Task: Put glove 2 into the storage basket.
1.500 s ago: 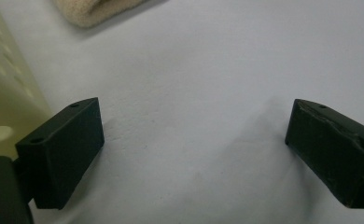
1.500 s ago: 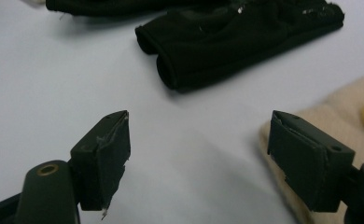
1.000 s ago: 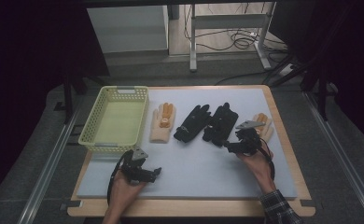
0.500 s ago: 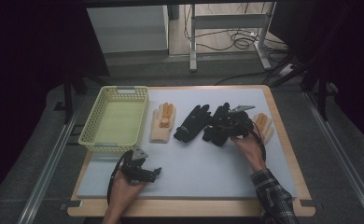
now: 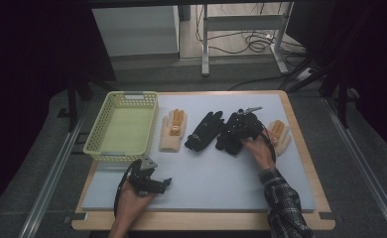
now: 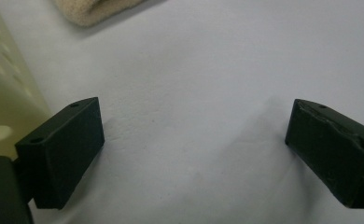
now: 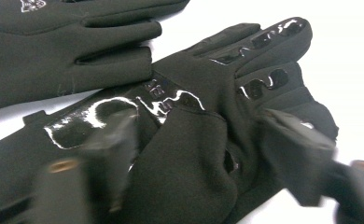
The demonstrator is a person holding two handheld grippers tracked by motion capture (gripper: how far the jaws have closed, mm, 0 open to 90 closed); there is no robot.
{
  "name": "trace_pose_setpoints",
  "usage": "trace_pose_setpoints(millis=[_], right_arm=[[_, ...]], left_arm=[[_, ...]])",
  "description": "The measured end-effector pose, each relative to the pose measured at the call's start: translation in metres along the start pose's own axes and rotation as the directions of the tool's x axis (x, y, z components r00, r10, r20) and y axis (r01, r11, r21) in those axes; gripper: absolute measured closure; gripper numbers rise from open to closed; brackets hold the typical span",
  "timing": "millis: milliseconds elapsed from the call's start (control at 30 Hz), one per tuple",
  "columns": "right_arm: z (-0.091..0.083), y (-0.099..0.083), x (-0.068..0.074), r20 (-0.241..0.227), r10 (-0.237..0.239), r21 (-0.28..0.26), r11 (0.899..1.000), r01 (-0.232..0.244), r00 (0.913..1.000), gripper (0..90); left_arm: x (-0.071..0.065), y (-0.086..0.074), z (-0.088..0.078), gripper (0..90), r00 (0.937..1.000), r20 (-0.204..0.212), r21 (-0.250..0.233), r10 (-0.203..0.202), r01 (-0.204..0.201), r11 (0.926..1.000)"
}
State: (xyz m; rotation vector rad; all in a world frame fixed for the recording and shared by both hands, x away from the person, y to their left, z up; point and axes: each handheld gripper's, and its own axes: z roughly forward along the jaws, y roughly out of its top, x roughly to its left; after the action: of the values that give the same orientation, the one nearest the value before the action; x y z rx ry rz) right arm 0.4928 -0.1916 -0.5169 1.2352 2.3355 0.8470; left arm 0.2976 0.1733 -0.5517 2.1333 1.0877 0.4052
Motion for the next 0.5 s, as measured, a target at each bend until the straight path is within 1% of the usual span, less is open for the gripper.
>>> trace_pose_setpoints(millis=[33,67,100,167,200,233,367,400,433,500], right_arm=[[0.0,-0.001,0.001,0.003,0.017,-0.006,1.0,-0.017,0.9999,46.1],[0.0,-0.001,0.001,0.003,0.017,-0.006,1.0,-0.017,0.9999,46.1],[-0.003,-0.001,0.003,0.006,0.029,0.003,1.0,-0.029,0.9996,63.2],[-0.004,0.0,0.004,0.012,0.022,0.018,1.0,-0.022,0.9997,74.9],[-0.004,0.0,0.004,0.012,0.022,0.018,1.0,-0.022,0.9997,74.9],[-0.005,0.0,0.006,0.017,0.014,0.025,1.0,-0.015,0.9998,78.5],[-0.007,0.001,0.007,0.028,0.003,0.026,1.0,-0.003,0.9996,80.1],[-0.008,0.001,0.006,0.023,0.002,0.024,1.0,-0.003,0.9997,80.4],[-0.012,-0.001,0.003,0.012,0.012,0.017,1.0,-0.012,0.9999,80.5],[-0.017,-0.003,0.001,0.009,0.022,0.006,1.0,-0.022,0.9997,80.5]], left_arm=[[0.0,0.0,0.0,4.5,1.0,0.0,0.0,0.0,0.0,1.0],[0.0,0.0,0.0,4.5,1.0,0.0,0.0,0.0,0.0,1.0],[0.0,0.0,0.0,4.5,1.0,0.0,0.0,0.0,0.0,1.0],[0.0,0.0,0.0,4.5,1.0,0.0,0.0,0.0,0.0,1.0],[0.0,0.0,0.0,4.5,1.0,0.0,0.0,0.0,0.0,1.0],[0.0,0.0,0.0,4.5,1.0,0.0,0.0,-0.001,0.001,1.0],[0.0,0.0,0.0,4.6,1.0,0.0,-0.001,-0.001,0.001,1.0],[0.0,0.0,0.0,4.6,1.0,0.0,-0.001,0.0,0.0,1.0],[0.0,0.0,0.0,4.6,1.0,0.0,0.001,0.0,0.0,1.0],[0.0,0.0,0.0,4.6,1.0,0.0,0.002,0.0,0.0,1.0]])
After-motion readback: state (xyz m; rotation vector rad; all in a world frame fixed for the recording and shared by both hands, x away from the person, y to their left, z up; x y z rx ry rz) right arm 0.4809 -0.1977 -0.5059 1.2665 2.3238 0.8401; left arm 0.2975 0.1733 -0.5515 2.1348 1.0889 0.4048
